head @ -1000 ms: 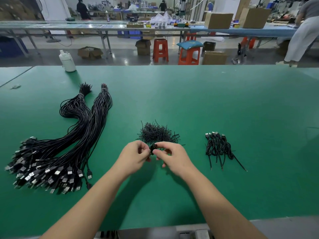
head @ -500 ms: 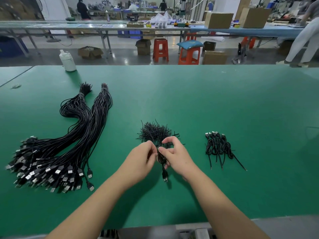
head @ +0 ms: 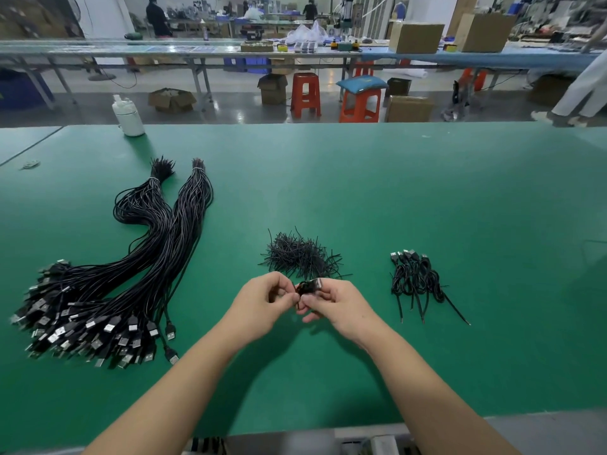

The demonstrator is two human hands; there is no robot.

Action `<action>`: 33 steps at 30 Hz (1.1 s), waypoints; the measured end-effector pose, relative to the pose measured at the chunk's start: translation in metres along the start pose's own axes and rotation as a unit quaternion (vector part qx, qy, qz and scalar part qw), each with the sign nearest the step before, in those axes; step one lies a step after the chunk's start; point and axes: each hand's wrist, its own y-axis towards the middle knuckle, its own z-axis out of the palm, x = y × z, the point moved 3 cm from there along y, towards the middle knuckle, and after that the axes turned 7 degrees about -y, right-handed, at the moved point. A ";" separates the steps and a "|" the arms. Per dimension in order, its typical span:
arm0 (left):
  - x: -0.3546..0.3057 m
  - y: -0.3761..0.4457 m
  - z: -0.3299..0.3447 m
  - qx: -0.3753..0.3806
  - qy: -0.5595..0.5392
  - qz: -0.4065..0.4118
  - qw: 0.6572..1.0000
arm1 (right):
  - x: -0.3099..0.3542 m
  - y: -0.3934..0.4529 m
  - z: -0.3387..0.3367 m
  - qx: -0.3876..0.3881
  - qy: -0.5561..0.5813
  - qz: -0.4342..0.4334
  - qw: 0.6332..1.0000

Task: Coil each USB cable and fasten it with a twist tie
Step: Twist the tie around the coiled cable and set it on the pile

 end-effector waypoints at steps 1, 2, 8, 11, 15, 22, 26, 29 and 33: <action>0.000 -0.001 0.000 -0.006 0.010 0.001 1.000 | 0.001 -0.001 -0.001 -0.006 -0.024 -0.001 1.000; 0.000 -0.001 0.000 -0.013 0.026 0.006 1.000 | 0.002 -0.001 -0.003 -0.019 -0.063 -0.001 0.998; -0.014 -0.009 0.000 -0.024 0.173 0.107 0.979 | 0.003 -0.001 -0.005 -0.053 -0.130 -0.009 0.990; -0.014 -0.010 0.002 -0.015 0.180 0.126 0.975 | 0.001 -0.001 -0.006 -0.039 -0.125 0.008 0.991; -0.010 -0.012 0.002 -0.005 0.195 0.172 0.966 | -0.001 -0.001 -0.001 -0.052 -0.095 0.032 0.994; -0.004 -0.009 0.005 0.008 0.214 0.181 0.960 | -0.001 0.000 0.004 -0.022 -0.146 -0.003 0.989; -0.003 -0.008 0.002 -0.007 0.140 0.135 0.981 | -0.003 0.001 0.003 -0.018 -0.157 0.002 0.987; -0.002 -0.007 0.001 -0.017 0.108 0.103 0.989 | -0.004 0.000 0.002 -0.014 -0.159 0.000 0.987; 0.001 -0.004 0.000 -0.015 0.085 0.073 0.994 | -0.006 -0.001 0.002 0.002 -0.164 -0.004 0.987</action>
